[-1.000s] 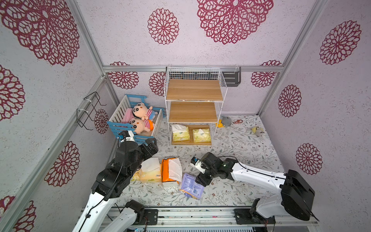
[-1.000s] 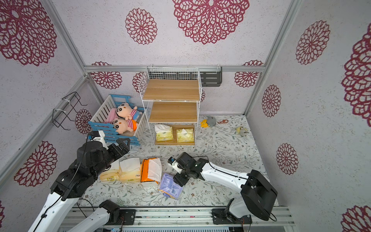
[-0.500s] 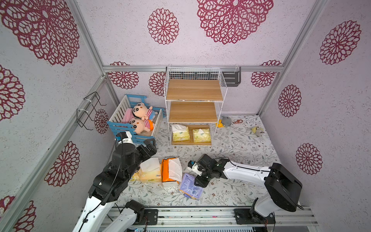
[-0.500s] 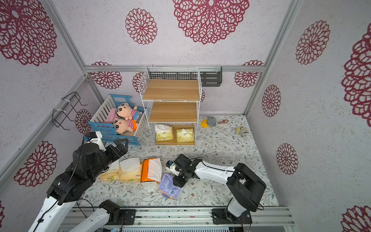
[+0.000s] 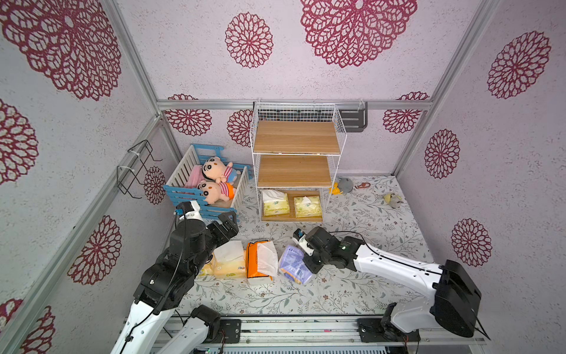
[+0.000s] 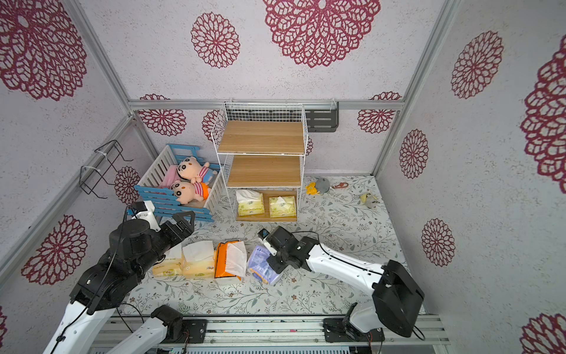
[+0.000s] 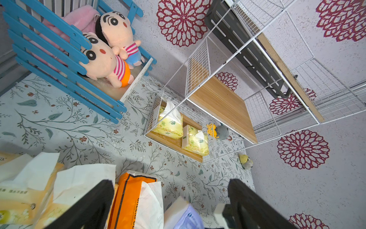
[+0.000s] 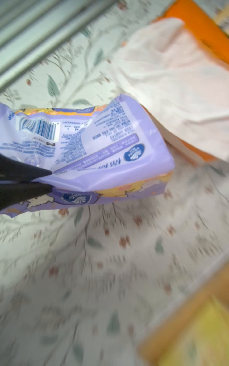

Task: Remove the tissue boxes from the shelf
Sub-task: Adjust the box of tissues at the center of the board.

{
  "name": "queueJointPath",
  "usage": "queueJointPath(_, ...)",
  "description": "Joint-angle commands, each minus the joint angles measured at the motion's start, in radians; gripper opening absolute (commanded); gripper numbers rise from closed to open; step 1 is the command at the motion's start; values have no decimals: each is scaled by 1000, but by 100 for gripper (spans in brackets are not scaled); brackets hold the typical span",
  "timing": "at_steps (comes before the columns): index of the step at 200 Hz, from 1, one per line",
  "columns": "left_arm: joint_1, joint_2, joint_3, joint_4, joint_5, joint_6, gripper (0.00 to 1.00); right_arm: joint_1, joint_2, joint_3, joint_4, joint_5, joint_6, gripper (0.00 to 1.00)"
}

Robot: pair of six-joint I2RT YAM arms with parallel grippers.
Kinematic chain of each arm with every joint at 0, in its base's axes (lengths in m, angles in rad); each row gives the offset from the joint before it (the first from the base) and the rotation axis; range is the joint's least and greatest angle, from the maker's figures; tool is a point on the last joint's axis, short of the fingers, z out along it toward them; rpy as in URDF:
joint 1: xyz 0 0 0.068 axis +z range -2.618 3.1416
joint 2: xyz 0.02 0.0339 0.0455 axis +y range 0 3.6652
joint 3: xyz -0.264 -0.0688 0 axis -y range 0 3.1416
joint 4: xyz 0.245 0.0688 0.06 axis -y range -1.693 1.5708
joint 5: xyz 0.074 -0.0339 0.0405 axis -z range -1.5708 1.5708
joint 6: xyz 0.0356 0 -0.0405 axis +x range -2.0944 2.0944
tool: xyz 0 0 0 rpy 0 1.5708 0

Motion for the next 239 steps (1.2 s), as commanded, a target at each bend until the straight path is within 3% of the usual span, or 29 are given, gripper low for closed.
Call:
queueJointPath(1, 5, 14, 11, 48, 1, 12, 97, 39, -109, 57, -14, 505, 87, 0)
queueJointPath(36, 5, 18, 10, 60, -16, -1, 97, 178, -144, -103, 191, 947, 40, 0)
queueJointPath(67, 4, -21, -18, 53, -45, -21, 97, 255, 117, -105, 158, 1233, 90, 0)
queueJointPath(80, 5, -42, -32, 52, -57, -25, 97, 258, 266, -29, -65, 1260, 322, 0)
queueJointPath(107, 5, -70, -39, 30, -64, -21, 97, 298, 540, 123, -715, 1276, 1053, 0)
queueJointPath(120, 6, -73, -40, 16, -69, -16, 97, 334, 609, 138, -732, 1244, 1064, 0)
queueJointPath(140, 4, -76, -38, -1, -73, -8, 97, 404, 593, 149, -710, 1130, 1114, 0)
queueJointPath(152, 5, -75, -33, -13, -74, -5, 97, 427, 524, 133, -617, 1068, 1042, 28)
queueJointPath(164, 5, -77, -34, -18, -76, -4, 97, 447, 419, 102, -459, 1001, 894, 78)
queueJointPath(171, 5, -77, -36, -16, -76, -3, 97, 448, 354, 80, -360, 954, 802, 98)
queueJointPath(221, 5, -69, -31, -14, -70, -6, 97, 445, 42, 61, -141, 825, 585, 99)
queueJointPath(239, 4, -75, -26, -18, -71, -5, 97, 442, -63, 85, -121, 802, 598, 99)
